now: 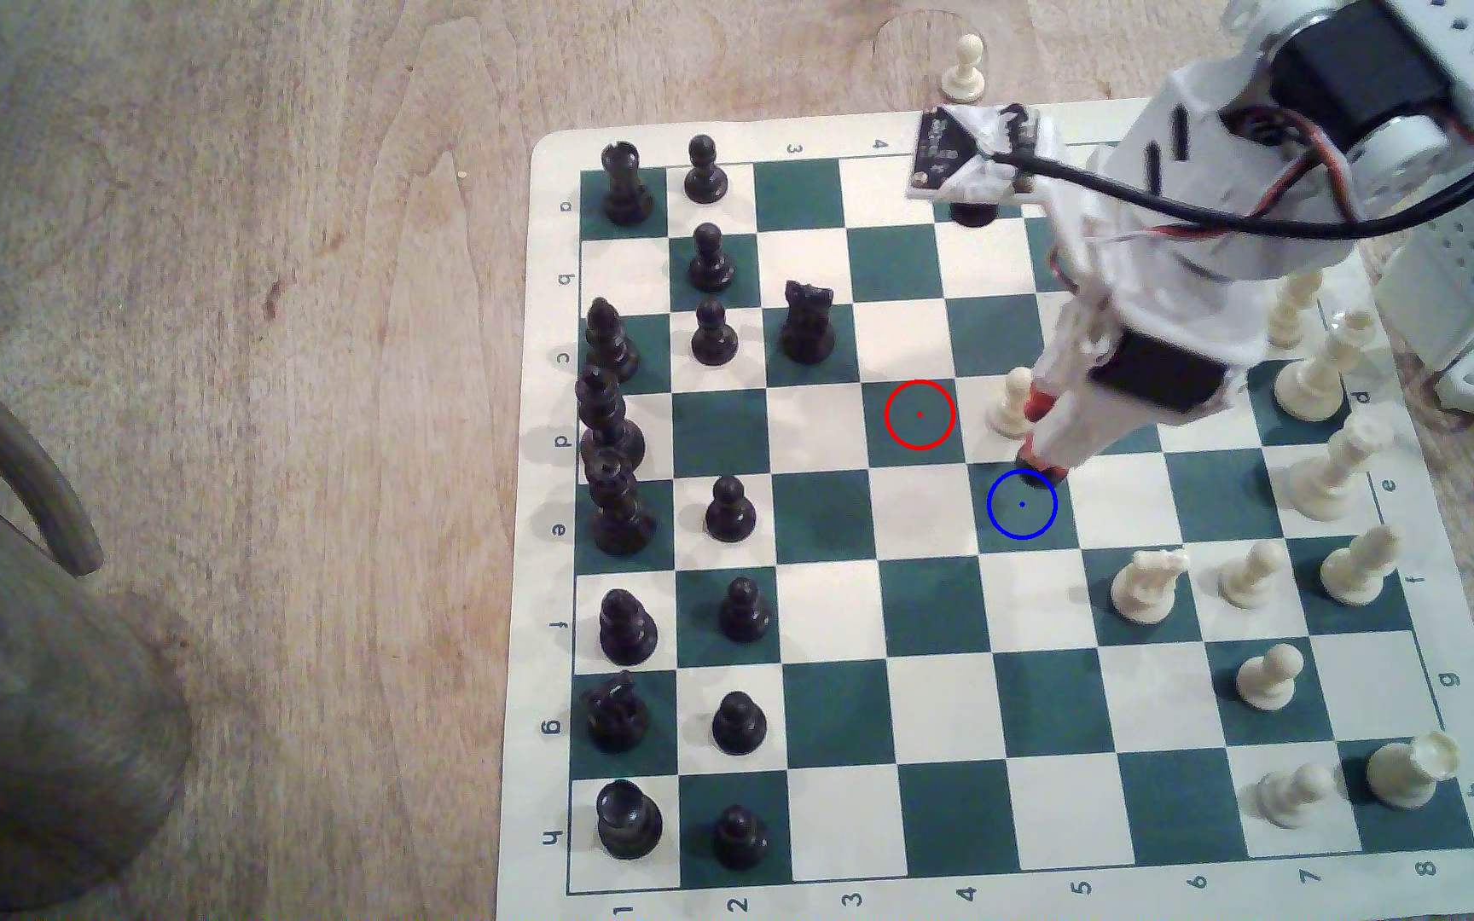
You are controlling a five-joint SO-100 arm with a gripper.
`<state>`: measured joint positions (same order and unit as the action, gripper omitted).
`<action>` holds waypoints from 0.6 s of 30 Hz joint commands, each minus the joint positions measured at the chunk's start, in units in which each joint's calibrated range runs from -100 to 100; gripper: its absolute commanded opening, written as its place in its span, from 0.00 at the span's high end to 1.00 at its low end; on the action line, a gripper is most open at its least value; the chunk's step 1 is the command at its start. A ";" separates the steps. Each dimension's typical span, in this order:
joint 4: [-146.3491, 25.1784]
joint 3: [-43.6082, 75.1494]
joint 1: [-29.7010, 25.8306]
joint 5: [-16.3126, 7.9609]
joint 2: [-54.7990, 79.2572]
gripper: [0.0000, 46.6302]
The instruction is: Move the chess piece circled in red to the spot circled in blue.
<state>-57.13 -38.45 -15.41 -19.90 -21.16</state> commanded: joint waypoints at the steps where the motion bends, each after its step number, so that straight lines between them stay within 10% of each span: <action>1: 3.00 0.01 -1.05 -0.24 1.46 0.97; 18: 8.89 -1.44 1.06 0.24 8.68 0.97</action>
<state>-48.69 -40.99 -15.49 -19.90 -11.69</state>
